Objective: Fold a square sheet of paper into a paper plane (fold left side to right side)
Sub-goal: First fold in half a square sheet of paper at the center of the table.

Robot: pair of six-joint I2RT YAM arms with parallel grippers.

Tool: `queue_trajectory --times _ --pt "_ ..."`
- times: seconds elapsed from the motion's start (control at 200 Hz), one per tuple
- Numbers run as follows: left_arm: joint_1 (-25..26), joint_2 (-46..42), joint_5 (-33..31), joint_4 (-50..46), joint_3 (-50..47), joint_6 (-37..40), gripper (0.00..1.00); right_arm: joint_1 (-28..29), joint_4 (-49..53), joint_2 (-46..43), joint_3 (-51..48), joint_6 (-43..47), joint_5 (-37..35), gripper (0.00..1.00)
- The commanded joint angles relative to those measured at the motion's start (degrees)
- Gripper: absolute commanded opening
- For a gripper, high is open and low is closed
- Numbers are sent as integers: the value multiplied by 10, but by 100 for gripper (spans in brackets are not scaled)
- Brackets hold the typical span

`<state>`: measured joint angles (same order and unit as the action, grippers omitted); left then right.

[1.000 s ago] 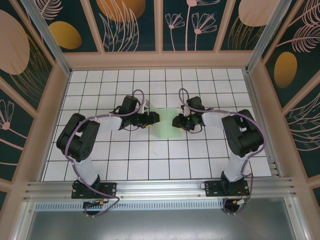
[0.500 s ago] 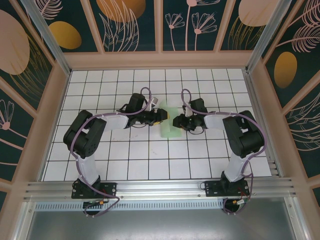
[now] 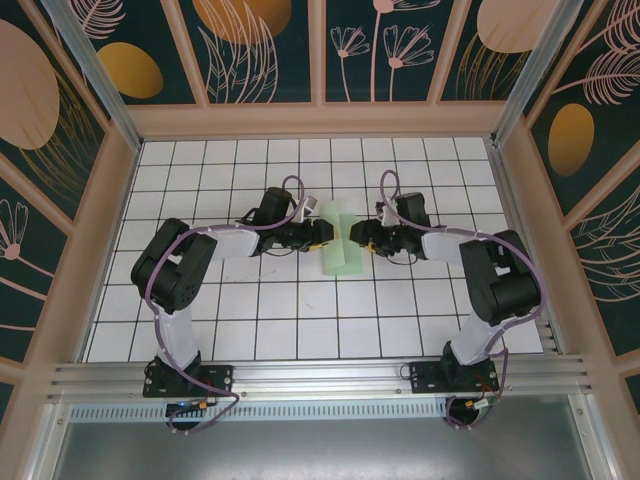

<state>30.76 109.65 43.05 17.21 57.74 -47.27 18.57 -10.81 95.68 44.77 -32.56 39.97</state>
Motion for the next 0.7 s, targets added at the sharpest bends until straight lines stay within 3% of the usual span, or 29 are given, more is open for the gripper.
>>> queue_trajectory --times 0.0,0.245,0.39,0.696 --pt "3 7 6 14 14 0 48 0 -65 -26 -15 -29 39 62" --pt "3 7 4 15 12 1 45 17 -75 8 10 -42 51 61" --pt "3 7 3 14 12 1 44 22 -76 30 20 -49 53 54" --pt "3 1 1 10 12 3 43 27 -66 44 29 -42 55 23"
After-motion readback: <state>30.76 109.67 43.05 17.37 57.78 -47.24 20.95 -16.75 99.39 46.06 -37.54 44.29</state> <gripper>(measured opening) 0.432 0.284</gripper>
